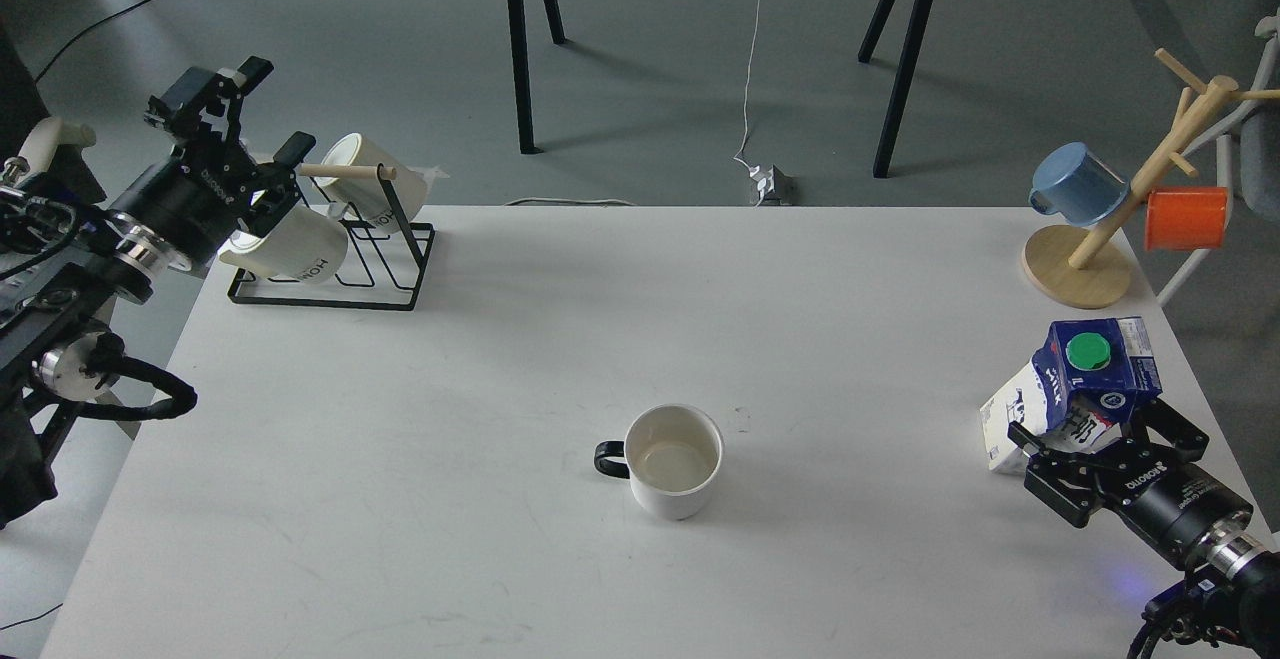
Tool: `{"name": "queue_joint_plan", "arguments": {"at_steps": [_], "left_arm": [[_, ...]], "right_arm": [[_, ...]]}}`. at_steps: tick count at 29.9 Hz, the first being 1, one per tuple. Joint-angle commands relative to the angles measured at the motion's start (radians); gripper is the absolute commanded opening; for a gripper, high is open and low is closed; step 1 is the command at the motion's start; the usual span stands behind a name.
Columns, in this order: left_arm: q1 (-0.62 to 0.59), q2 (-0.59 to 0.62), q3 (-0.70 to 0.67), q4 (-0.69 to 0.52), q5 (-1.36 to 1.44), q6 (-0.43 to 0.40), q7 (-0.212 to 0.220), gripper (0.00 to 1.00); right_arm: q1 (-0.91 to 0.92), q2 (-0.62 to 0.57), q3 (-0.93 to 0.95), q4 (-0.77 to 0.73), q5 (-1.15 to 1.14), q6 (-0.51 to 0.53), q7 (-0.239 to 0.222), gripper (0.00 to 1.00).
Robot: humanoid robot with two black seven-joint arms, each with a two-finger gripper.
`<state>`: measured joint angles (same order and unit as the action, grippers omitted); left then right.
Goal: Place cup and milk with both arms
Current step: 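Reach the right gripper to the milk carton and grasp it, then lift the milk carton and carry it beside the white mug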
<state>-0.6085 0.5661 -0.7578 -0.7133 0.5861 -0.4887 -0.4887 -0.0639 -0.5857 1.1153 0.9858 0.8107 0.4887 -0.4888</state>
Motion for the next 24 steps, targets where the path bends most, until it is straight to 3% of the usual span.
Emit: {"name": "queue_joint_plan", "arguments": {"at_steps": [1, 7, 8, 11, 12, 24], "left_arm": [[0.001, -0.005, 0.008, 0.0, 0.0, 0.0, 0.0, 0.91], [0.001, -0.012, 0.008, 0.002, 0.0, 0.0, 0.0, 0.91], [0.001, -0.012, 0.008, 0.002, 0.0, 0.0, 0.0, 0.91], [-0.001, -0.011, 0.008, 0.002, 0.0, 0.0, 0.0, 0.91], [0.001, -0.011, 0.008, 0.002, 0.0, 0.0, 0.0, 0.91], [0.007, -0.011, 0.008, 0.003, 0.0, 0.0, 0.0, 0.91]], "right_arm": [[0.001, 0.001, 0.018, -0.003, 0.001, 0.0, 0.0, 0.96], [0.016, 0.029, 0.031, -0.015, 0.002, 0.0, 0.0, 0.92], [0.018, 0.038, 0.029, -0.018, 0.002, 0.0, 0.0, 0.86], [0.019, 0.062, 0.024, -0.018, 0.001, 0.0, 0.0, 0.48], [0.019, 0.067, 0.023, -0.019, 0.001, 0.0, 0.0, 0.43], [0.015, 0.079, 0.014, 0.013, -0.004, 0.0, 0.0, 0.36]]}}
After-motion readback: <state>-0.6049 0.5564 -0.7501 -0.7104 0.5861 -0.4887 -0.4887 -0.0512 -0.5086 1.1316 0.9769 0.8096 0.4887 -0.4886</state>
